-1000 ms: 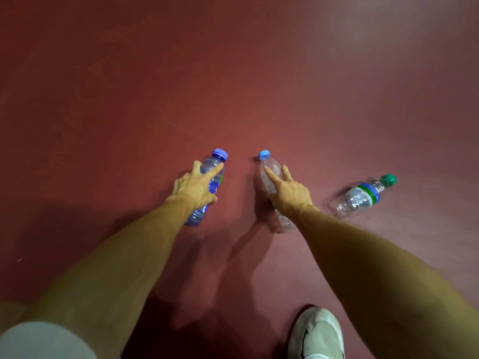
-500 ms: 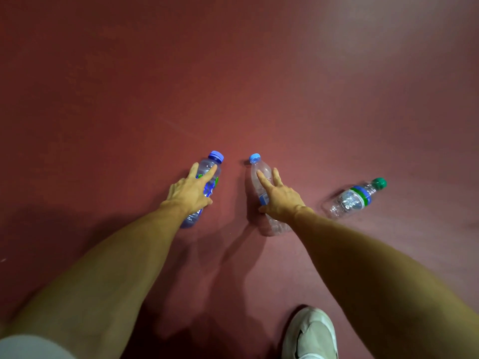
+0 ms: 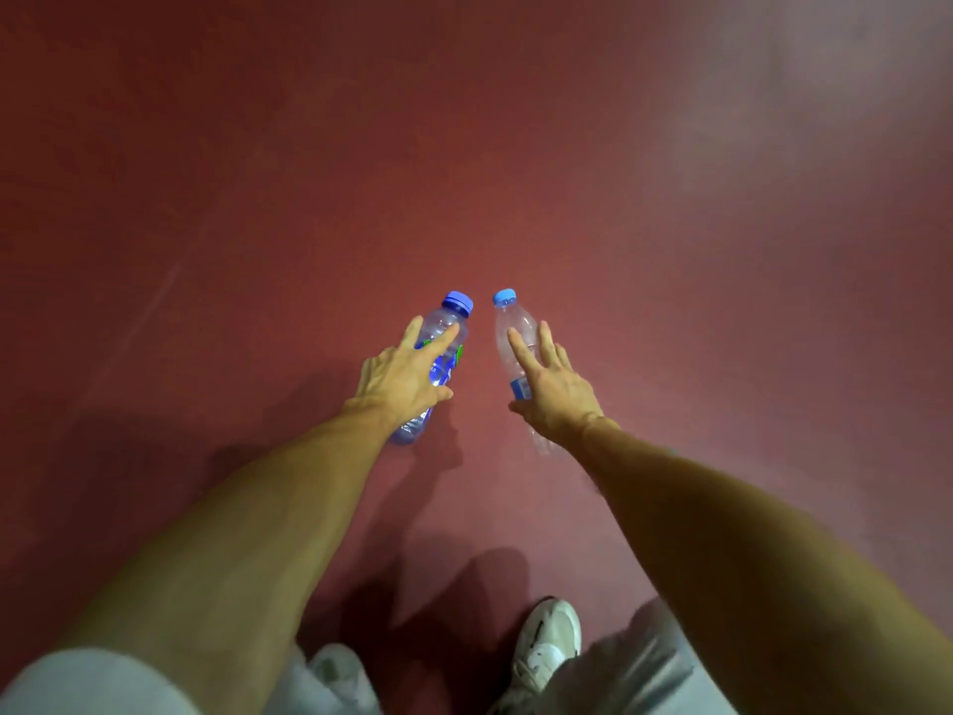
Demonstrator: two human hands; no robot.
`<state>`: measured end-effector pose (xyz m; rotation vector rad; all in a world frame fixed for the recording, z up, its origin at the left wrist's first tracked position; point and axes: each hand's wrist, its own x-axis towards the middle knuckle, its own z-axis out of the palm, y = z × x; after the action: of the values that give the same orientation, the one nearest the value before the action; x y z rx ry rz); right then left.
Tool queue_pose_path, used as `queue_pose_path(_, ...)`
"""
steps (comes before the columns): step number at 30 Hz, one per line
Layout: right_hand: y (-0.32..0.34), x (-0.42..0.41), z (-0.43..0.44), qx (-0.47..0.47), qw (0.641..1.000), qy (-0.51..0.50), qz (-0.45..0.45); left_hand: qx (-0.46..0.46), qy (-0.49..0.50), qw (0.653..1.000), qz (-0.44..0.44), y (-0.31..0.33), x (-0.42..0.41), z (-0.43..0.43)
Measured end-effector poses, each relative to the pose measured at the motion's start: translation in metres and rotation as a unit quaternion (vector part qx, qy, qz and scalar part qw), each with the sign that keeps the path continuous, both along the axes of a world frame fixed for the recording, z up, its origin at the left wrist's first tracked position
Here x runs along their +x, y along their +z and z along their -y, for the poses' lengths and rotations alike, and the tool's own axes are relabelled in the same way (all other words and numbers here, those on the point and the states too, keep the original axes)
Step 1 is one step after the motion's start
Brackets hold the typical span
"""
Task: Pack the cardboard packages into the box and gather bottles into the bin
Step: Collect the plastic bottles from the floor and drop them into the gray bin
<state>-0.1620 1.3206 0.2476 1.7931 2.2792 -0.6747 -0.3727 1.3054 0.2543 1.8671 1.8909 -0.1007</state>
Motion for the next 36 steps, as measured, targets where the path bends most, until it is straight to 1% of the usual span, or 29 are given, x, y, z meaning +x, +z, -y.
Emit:
queue_pose_path(5, 0.192, -0.036, 0.007, 0.005, 0.998, 0.058, 0.02, 0.024, 0.048, 0.998, 0.016, 0.189, -0.038, 0.021)
queue_pose_path(8, 0.291, -0.061, 0.01, 0.01, 0.995, 0.094, 0.014, 0.032, 0.084, 0.996, 0.014, 0.29, -0.056, 0.041)
queue_pose_path(11, 0.37, -0.088, 0.011, 0.029, 0.988, 0.151, -0.001, 0.041, 0.126, 0.991, 0.003, 0.374, -0.072, 0.064)
queue_pose_path(15, 0.446, -0.126, 0.016, 0.054, 0.972, 0.23, -0.015, 0.068, 0.198, 0.978, -0.019, 0.454, -0.094, 0.101)
queue_pose_path(21, 0.525, -0.207, 0.054, 0.085, 0.928, 0.359, -0.045, 0.115, 0.337, 0.932, -0.068, 0.534, -0.141, 0.191)
queue_pose_path(25, 0.557, -0.279, 0.116, 0.105, 0.883, 0.453, -0.061, 0.12, 0.433, 0.89, -0.083, 0.564, -0.176, 0.292)
queue_pose_path(30, 0.579, -0.371, 0.241, 0.127, 0.81, 0.566, -0.087, 0.118, 0.538, 0.826, -0.119, 0.586, -0.217, 0.444)
queue_pose_path(36, 0.591, -0.474, 0.447, 0.124, 0.718, 0.675, -0.116, 0.099, 0.651, 0.737, -0.151, 0.597, -0.26, 0.66)
